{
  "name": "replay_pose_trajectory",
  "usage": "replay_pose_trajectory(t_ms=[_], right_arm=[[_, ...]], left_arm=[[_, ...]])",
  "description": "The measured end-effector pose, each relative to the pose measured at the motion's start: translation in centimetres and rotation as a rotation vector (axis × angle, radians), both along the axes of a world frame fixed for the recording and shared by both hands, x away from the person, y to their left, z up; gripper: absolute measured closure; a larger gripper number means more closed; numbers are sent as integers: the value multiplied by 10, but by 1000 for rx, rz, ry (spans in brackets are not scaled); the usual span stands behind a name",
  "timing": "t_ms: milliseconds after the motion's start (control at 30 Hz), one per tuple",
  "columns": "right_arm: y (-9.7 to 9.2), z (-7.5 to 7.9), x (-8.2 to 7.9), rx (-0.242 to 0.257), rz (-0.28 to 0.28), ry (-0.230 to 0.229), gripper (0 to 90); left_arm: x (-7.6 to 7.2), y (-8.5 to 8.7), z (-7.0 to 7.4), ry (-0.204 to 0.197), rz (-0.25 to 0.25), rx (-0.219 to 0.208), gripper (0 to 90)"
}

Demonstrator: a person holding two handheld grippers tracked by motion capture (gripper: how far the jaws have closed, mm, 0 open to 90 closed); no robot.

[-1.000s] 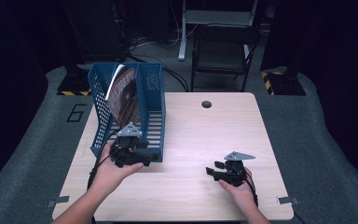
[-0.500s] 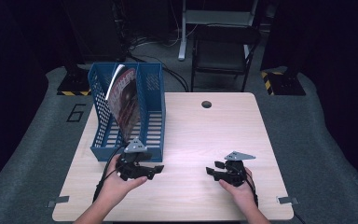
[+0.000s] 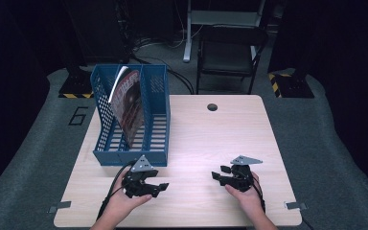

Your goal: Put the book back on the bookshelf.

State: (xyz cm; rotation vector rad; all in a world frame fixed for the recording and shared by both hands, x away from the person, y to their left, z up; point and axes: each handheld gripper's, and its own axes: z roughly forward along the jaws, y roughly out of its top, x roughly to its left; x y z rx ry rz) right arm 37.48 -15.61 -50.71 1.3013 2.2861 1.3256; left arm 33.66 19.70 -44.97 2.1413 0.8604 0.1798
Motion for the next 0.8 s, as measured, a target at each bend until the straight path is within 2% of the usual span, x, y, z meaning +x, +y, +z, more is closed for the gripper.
replay_pose_trajectory(t_ms=[100,167,300,533,767,800], right_arm=[[0,0,0,-5,-1,2,460],[1,0,-1,-7,1,1,460],[2,1,-2,-15,5,-3,460],[3,0,-2,-23,13,-10,459],[7,-1,-3,-40,24,-2,458],[7,-1,-2,-48,31,-14,458]], left_arm=[[0,0,-10,16,15,-26,349],[1,-1,-15,29,6,-27,359],[-1,-4,-25,24,-11,-32,368],[-3,-11,-42,42,-22,-14,368],[-3,-16,-53,67,-40,9,368],[-3,-17,-54,68,-44,15,368]])
